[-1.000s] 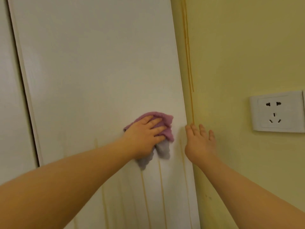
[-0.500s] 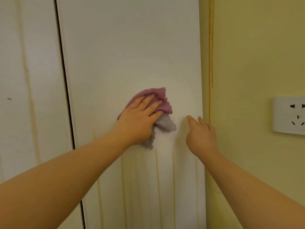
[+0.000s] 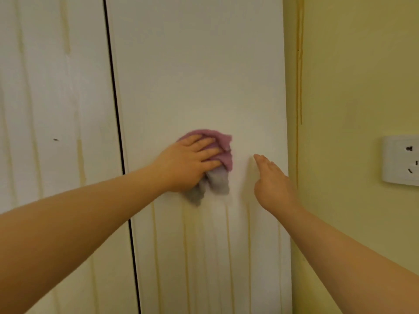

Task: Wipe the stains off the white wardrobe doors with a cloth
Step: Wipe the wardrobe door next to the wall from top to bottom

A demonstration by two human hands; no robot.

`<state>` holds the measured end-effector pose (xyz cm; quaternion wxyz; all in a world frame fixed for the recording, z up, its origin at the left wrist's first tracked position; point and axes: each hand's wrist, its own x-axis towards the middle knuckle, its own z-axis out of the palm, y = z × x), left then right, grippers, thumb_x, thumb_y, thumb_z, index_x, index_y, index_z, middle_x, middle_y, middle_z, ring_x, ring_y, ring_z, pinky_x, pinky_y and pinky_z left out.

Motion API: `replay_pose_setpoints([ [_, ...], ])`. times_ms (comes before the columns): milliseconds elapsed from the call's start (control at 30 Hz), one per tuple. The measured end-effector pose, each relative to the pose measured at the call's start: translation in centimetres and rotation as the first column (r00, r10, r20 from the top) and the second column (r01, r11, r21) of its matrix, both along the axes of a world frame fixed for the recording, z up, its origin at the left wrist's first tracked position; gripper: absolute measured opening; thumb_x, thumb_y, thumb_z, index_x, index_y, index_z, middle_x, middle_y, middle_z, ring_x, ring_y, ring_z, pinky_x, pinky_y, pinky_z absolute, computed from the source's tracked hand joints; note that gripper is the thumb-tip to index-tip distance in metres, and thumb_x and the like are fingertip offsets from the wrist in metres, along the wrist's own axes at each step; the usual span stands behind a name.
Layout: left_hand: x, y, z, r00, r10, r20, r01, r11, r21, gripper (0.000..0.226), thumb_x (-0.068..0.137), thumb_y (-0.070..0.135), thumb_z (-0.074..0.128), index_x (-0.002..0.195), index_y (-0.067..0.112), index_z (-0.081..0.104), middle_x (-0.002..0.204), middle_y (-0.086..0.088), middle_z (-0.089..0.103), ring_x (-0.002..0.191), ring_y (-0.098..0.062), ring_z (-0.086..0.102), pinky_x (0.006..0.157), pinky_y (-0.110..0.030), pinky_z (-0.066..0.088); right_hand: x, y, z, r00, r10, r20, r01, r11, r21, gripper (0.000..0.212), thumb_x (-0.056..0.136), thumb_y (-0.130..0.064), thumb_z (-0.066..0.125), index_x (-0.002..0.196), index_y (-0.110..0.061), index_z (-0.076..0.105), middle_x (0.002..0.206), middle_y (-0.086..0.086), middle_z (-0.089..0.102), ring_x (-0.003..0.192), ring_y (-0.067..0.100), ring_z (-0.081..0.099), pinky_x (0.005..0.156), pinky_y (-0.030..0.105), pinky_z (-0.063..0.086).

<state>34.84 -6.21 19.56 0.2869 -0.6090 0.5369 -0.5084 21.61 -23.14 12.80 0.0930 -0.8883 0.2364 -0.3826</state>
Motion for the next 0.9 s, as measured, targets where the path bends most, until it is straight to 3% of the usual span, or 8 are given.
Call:
replay_pose_setpoints([
  [67, -1.0, 0.0, -0.2, 0.998, 0.011, -0.057, -0.015, 0.997, -0.077, 0.053, 0.073, 0.03, 0.035, 0.109, 0.018, 0.072, 0.121, -0.01, 0.065, 0.112, -0.036, 0.06, 0.104, -0.043, 0.024, -0.1, 0.6, 0.4, 1.0, 0.009, -0.002, -0.009, 1.0, 0.004, 0.07, 0.087, 0.005, 0.028, 0.149, -0.021, 0.008, 0.156, -0.003, 0.007, 0.143, 0.016, 0.01, 0.111, 0.036, 0.021],
  [167, -1.3, 0.2, -2.6, 0.999, 0.036, 0.012, -0.037, 0.996, 0.085, 0.052, 0.087, 0.029, 0.035, 0.136, 0.024, 0.051, 0.148, -0.004, 0.039, 0.138, -0.034, 0.033, 0.115, -0.038, 0.002, 0.1, 1.6, 0.9, 0.999, 0.035, 0.007, -0.035, 0.999, -0.014, 0.068, 0.088, 0.003, 0.028, 0.149, -0.021, 0.008, 0.156, -0.003, 0.008, 0.143, 0.016, 0.01, 0.111, 0.035, 0.02],
  [300, -0.6, 2.6, -1.5, 0.999, -0.005, -0.045, 0.0, 0.994, -0.105, 0.05, 0.073, 0.027, 0.038, 0.109, 0.015, 0.071, 0.123, -0.011, 0.063, 0.114, -0.036, 0.059, 0.105, -0.044, 0.025, 0.8, 3.2, 1.5, 0.995, 0.096, 0.04, -0.094, 0.994, -0.047, 0.065, 0.09, 0.001, 0.029, 0.149, -0.021, 0.01, 0.156, -0.002, 0.009, 0.143, 0.017, 0.011, 0.112, 0.035, 0.019],
  [367, 0.0, 3.6, -1.6, 0.991, 0.067, -0.112, -0.087, 0.979, -0.186, 0.051, 0.073, 0.026, 0.038, 0.111, 0.013, 0.071, 0.125, -0.014, 0.062, 0.115, -0.039, 0.057, 0.104, -0.046, 0.026, 1.1, 3.8, 1.8, 0.993, 0.107, 0.056, -0.104, 0.993, -0.053, 0.066, 0.09, 0.001, 0.029, 0.149, -0.021, 0.011, 0.156, -0.002, 0.01, 0.143, 0.017, 0.011, 0.112, 0.035, 0.019],
  [500, -0.2, 4.5, -3.3, 0.999, 0.003, -0.045, -0.004, 1.0, -0.004, 0.052, 0.071, 0.029, 0.037, 0.106, 0.017, 0.073, 0.118, -0.009, 0.066, 0.11, -0.035, 0.061, 0.103, -0.043, 0.026, 1.7, 4.7, 2.0, 0.993, 0.111, 0.051, -0.107, 0.992, -0.062, 0.063, 0.091, 0.0, 0.029, 0.148, -0.021, 0.012, 0.156, -0.001, 0.011, 0.142, 0.018, 0.012, 0.112, 0.036, 0.019],
  [633, 0.2, 5.4, -1.1, 0.997, 0.026, -0.069, -0.041, 0.974, -0.225, 0.053, 0.075, 0.03, 0.038, 0.113, 0.012, 0.069, 0.125, -0.015, 0.061, 0.115, -0.039, 0.057, 0.103, -0.046, 0.026, 2.3, 5.8, 2.6, 0.99, 0.118, 0.074, -0.113, 0.991, -0.072, 0.062, 0.092, -0.001, 0.029, 0.148, -0.022, 0.013, 0.156, -0.002, 0.009, 0.143, 0.018, 0.01, 0.112, 0.035, 0.018],
  [767, 1.0, 7.2, -1.5, 0.998, -0.007, -0.066, -0.002, 0.991, -0.134, 0.053, 0.078, 0.029, 0.038, 0.119, 0.01, 0.066, 0.126, -0.016, 0.061, 0.116, -0.04, 0.056, 0.104, -0.047, 0.026, 3.4, 7.6, 2.7, 0.986, 0.149, 0.072, -0.142, 0.985, -0.101, 0.061, 0.093, -0.006, 0.031, 0.148, -0.023, 0.012, 0.157, -0.003, 0.004, 0.143, 0.018, 0.005, 0.111, 0.035, 0.018],
  [900, 1.1, 8.4, 0.2, 1.0, 0.004, 0.004, -0.002, 0.945, -0.327, 0.053, 0.08, 0.03, 0.04, 0.122, 0.008, 0.063, 0.129, -0.018, 0.058, 0.118, -0.041, 0.054, 0.104, -0.049, 0.026, 4.6, 8.0, 2.5, 0.98, 0.172, 0.104, -0.158, 0.979, -0.129, 0.061, 0.094, -0.007, 0.032, 0.148, -0.024, 0.01, 0.157, -0.003, 0.002, 0.144, 0.018, 0.003, 0.11, 0.034, 0.02],
])
